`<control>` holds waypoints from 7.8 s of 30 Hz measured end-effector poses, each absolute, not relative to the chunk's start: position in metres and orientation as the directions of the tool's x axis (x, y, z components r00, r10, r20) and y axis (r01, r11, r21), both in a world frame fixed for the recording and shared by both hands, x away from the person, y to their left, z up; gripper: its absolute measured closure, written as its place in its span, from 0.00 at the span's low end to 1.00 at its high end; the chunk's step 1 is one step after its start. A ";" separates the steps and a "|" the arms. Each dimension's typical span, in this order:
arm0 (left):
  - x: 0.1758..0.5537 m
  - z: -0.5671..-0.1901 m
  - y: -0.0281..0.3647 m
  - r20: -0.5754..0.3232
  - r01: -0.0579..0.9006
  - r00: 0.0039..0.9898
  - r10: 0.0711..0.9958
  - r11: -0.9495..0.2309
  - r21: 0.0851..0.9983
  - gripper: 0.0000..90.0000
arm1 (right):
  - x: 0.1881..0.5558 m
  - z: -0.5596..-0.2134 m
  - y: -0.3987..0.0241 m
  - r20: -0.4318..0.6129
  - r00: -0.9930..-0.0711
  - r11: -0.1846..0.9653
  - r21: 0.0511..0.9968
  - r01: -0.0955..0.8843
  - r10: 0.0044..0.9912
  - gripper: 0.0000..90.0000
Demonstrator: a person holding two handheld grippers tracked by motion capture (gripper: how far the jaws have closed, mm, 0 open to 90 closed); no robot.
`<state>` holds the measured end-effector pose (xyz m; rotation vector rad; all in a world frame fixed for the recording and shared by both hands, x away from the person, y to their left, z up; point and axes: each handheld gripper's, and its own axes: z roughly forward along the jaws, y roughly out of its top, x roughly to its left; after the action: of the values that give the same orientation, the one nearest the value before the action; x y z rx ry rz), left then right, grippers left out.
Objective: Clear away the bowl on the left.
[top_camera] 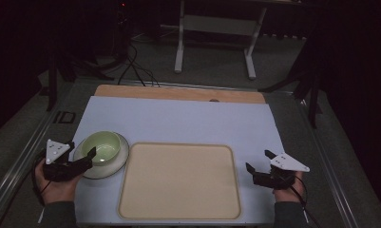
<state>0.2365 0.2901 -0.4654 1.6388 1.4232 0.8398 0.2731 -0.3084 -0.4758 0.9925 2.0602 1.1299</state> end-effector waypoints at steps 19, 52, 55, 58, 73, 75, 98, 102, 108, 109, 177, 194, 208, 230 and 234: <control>0.245 -0.468 0.297 -0.067 0.491 0.110 0.992 0.004 0.871 0.35 | 0.273 -0.476 -0.305 -0.156 -0.560 0.385 0.866 0.318 0.814 0.15; 0.274 -0.497 0.306 -0.042 0.652 -0.026 0.999 0.049 0.756 0.50 | 0.272 -0.475 -0.306 -0.158 -0.549 0.380 0.869 0.316 0.820 0.15; 0.274 -0.498 0.309 -0.086 0.654 -0.034 0.996 0.087 0.752 0.51 | 0.272 -0.475 -0.306 -0.159 -0.550 0.380 0.869 0.316 0.820 0.15; 0.275 -0.499 0.308 -0.089 0.663 -0.036 0.995 0.090 0.743 0.51 | 0.273 -0.475 -0.306 -0.158 -0.552 0.383 0.867 0.320 0.819 0.15; 0.284 -0.507 0.310 -0.192 0.743 -0.032 0.981 0.152 0.652 0.70 | 0.274 -0.475 -0.306 -0.169 -0.549 0.393 0.862 0.320 0.818 0.15; 0.284 -0.507 0.311 -0.206 0.748 -0.027 0.978 0.157 0.645 0.70 | 0.274 -0.475 -0.306 -0.168 -0.549 0.392 0.862 0.322 0.819 0.15; 0.281 -0.505 0.322 -0.340 0.750 -0.046 0.939 0.258 0.610 0.91 | 0.275 -0.474 -0.307 -0.165 -0.546 0.391 0.860 0.329 0.821 0.16; 0.279 -0.503 0.322 -0.355 0.736 -0.025 0.934 0.257 0.626 0.91 | 0.275 -0.474 -0.307 -0.165 -0.546 0.391 0.860 0.328 0.821 0.16; 0.277 -0.501 0.321 -0.354 0.726 -0.006 0.935 0.248 0.642 0.90 | 0.274 -0.474 -0.308 -0.158 -0.545 0.384 0.862 0.330 0.823 0.15; 0.277 -0.501 0.321 -0.354 0.726 -0.006 0.935 0.248 0.642 0.90 | 0.274 -0.474 -0.308 -0.158 -0.545 0.384 0.862 0.330 0.824 0.16; 0.264 -0.474 0.297 -0.390 0.604 0.129 0.912 0.239 0.760 0.89 | 0.274 -0.472 -0.312 -0.156 -0.536 0.374 0.869 0.325 0.830 0.16; 0.265 -0.471 0.285 -0.387 0.601 0.160 0.908 0.222 0.768 0.89 | 0.274 -0.472 -0.312 -0.156 -0.535 0.373 0.869 0.326 0.830 0.16; 0.267 -0.469 0.272 -0.392 0.606 0.200 0.898 0.201 0.769 0.89 | 0.274 -0.472 -0.312 -0.155 -0.536 0.373 0.869 0.325 0.830 0.16; 0.269 -0.469 0.257 -0.424 0.614 0.236 0.874 0.204 0.763 0.89 | 0.274 -0.472 -0.313 -0.152 -0.536 0.371 0.869 0.327 0.830 0.16; 0.270 -0.469 0.255 -0.424 0.615 0.240 0.873 0.201 0.762 0.89 | 0.274 -0.472 -0.313 -0.152 -0.536 0.370 0.869 0.327 0.831 0.16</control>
<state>0.2696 0.2549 -0.4695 1.5028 1.4643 0.3217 0.2743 -0.3130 -0.4716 0.9962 2.0440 1.1058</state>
